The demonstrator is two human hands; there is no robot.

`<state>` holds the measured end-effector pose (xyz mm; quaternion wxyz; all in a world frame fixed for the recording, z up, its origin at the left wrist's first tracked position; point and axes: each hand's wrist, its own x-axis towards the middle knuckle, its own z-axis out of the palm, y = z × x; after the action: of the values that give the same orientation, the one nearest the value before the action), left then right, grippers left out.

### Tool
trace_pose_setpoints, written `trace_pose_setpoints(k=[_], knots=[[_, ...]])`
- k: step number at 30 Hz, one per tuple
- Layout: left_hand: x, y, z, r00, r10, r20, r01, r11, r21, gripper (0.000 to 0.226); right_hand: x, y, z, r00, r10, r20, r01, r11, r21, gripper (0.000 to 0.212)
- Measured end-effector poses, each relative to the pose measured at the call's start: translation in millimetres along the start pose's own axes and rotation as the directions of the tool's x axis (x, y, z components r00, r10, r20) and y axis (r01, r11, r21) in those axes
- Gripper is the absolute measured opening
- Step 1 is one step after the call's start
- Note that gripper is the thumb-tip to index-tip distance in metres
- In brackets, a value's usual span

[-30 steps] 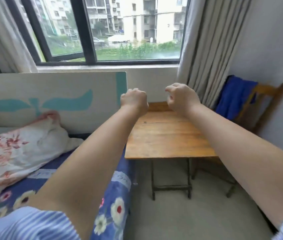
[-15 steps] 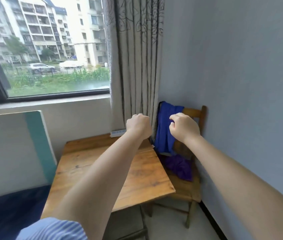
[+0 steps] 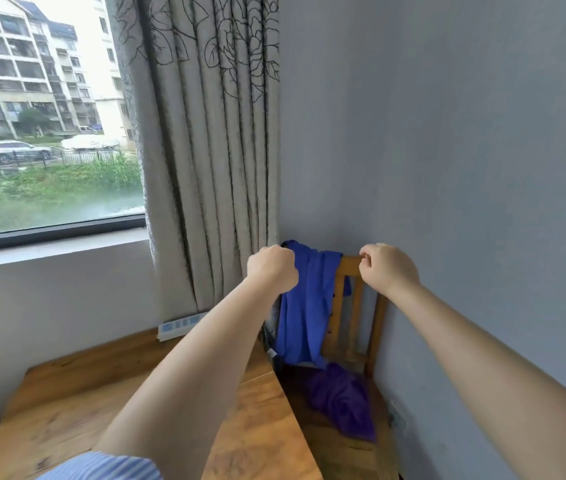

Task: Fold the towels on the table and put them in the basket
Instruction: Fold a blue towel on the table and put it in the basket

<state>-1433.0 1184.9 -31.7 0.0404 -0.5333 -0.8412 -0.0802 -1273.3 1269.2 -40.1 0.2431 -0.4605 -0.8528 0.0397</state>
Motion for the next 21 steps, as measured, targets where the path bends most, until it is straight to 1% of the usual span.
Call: trace_pose_setpoints(k=[2,6,9,11,15,18,21], knots=[[31.8,-0.3,12.5,1.0,0.007,0.02,-0.007,1.0,-0.015,0.03,25.0,8.9,13.1,1.0,0.009,0.019,-0.008,1.0,-0.011,0.034],[81.6,3.9,43.2,0.998,0.017,0.064,-0.013,0.999,-0.053,0.02,72.2,32.8,47.9,0.997,0.029,0.066,-0.029,1.0,0.006,0.03],[113.0,5.1,65.2,0.995,-0.002,0.104,0.009,0.998,-0.067,0.022,100.5,51.8,76.6,0.991,0.043,0.13,-0.047,0.999,0.021,0.029],[140.5,7.2,81.2,0.99,-0.031,0.139,0.042,0.996,-0.075,0.023,126.2,66.7,102.6,0.981,0.054,0.184,-0.059,0.998,0.027,0.03],[194.3,10.7,114.6,0.982,-0.113,0.152,0.138,0.977,-0.164,0.025,181.1,86.9,156.0,0.963,0.057,0.265,-0.074,0.996,0.056,0.022],[234.3,13.2,144.6,0.96,-0.191,0.203,0.233,0.95,-0.208,0.028,218.8,97.2,195.2,0.95,0.086,0.3,-0.103,0.994,0.04,0.041],[262.0,14.8,167.3,0.938,-0.275,0.211,0.321,0.918,-0.232,0.031,244.2,106.0,225.9,0.948,0.069,0.312,-0.061,0.998,-0.035,0.046]])
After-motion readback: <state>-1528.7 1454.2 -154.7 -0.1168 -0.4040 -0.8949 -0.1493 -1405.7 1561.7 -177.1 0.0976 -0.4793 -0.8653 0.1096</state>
